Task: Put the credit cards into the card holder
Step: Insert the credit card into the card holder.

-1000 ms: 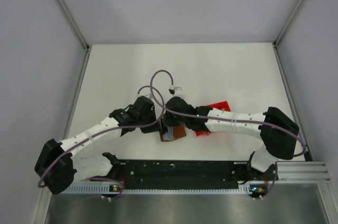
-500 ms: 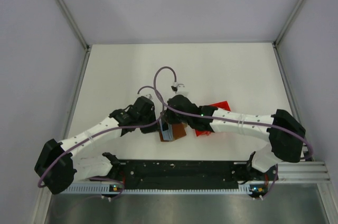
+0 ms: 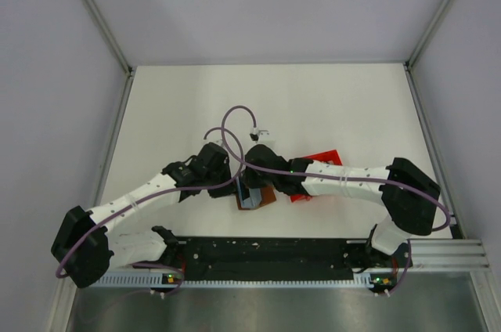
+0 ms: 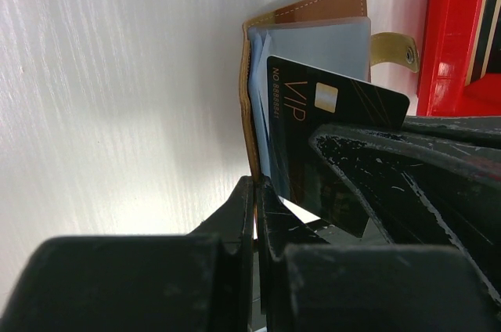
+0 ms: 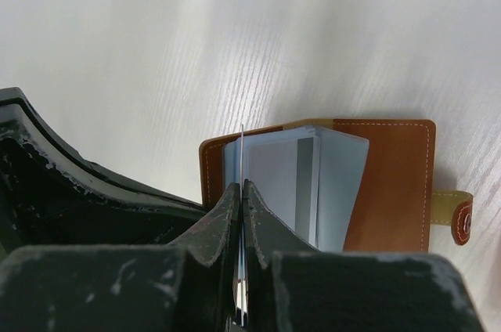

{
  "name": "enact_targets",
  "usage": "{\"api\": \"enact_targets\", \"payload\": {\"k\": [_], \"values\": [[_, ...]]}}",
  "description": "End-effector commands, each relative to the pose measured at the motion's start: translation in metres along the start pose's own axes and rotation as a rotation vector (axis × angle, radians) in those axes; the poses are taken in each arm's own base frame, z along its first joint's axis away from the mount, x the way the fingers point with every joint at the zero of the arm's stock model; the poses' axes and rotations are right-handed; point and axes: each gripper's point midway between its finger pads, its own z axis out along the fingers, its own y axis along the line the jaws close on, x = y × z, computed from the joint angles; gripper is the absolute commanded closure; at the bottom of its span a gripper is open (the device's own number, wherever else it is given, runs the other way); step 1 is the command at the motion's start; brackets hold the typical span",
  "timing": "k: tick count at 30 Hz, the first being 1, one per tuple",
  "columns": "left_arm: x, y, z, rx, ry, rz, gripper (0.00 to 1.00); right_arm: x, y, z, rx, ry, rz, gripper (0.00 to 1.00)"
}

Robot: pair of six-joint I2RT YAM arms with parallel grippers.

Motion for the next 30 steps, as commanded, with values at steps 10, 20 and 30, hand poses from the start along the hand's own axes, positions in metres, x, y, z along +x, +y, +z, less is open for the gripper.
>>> {"api": "enact_targets", "payload": {"k": [10, 20, 30], "values": [[-0.008, -0.007, -0.004, 0.038, -0.043, 0.001, 1.0, -0.007, -0.007, -0.007, 0.056, -0.041, -0.059, 1.0], [-0.006, 0.009, 0.003, -0.025, -0.048, 0.017, 1.0, -0.021, -0.024, -0.02, 0.134, -0.088, -0.122, 1.0], [-0.006, 0.025, 0.013, -0.069, -0.071, 0.063, 1.0, -0.021, -0.04, -0.019, 0.078, -0.033, -0.095, 1.0]]}}
